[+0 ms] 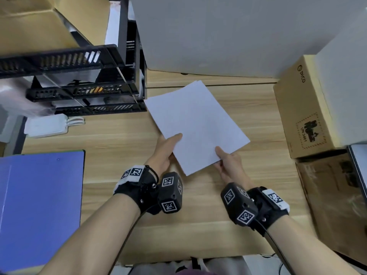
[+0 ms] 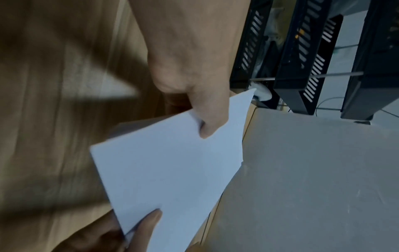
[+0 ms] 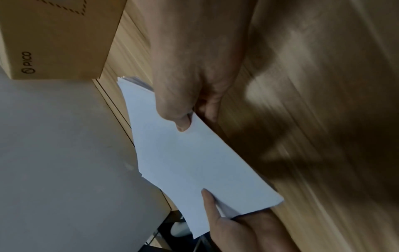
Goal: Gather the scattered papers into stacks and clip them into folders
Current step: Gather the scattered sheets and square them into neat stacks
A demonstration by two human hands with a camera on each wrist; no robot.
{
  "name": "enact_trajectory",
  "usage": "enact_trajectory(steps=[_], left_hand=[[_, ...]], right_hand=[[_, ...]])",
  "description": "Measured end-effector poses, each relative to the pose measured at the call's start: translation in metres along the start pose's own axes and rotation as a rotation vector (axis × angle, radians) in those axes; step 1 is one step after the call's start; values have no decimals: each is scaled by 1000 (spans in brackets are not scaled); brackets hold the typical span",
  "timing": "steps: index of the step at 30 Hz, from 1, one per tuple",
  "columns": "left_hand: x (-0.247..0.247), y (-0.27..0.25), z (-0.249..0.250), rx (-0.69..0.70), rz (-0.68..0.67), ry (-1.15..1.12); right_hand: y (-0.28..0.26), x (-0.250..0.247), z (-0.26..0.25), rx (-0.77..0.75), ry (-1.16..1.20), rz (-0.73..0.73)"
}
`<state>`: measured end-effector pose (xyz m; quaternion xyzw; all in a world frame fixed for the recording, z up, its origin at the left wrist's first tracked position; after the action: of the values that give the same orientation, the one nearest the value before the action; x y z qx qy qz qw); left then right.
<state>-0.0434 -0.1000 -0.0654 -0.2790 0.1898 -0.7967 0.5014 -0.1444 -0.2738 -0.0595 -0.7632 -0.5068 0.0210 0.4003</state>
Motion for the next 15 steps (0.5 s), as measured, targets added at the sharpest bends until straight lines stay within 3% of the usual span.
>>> enact_trajectory(steps=[7, 10, 13, 15], left_hand=[[-39, -5, -3, -1, 4, 179], [-54, -10, -3, 9, -77, 230], [-53, -14, 3, 28, -130, 273], [-45, -12, 13, 77, -157, 306]], right_hand=[[-2, -9, -1, 93, 45, -191], [4, -21, -15, 141, 121, -258], [14, -15, -30, 182, -240, -312], [24, -3, -46, 81, -485, -314]])
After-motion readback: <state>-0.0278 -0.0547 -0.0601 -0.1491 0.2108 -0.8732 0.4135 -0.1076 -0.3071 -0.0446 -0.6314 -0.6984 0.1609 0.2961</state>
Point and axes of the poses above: each hand's wrist, its own y-axis towards the middle knuckle, its own x-axis out of the palm, z = x × y, the point moved 5 cm from there along y, towards the middle knuckle, and after that the axes turned 15 degrees about -z, right-handed, at the moved point
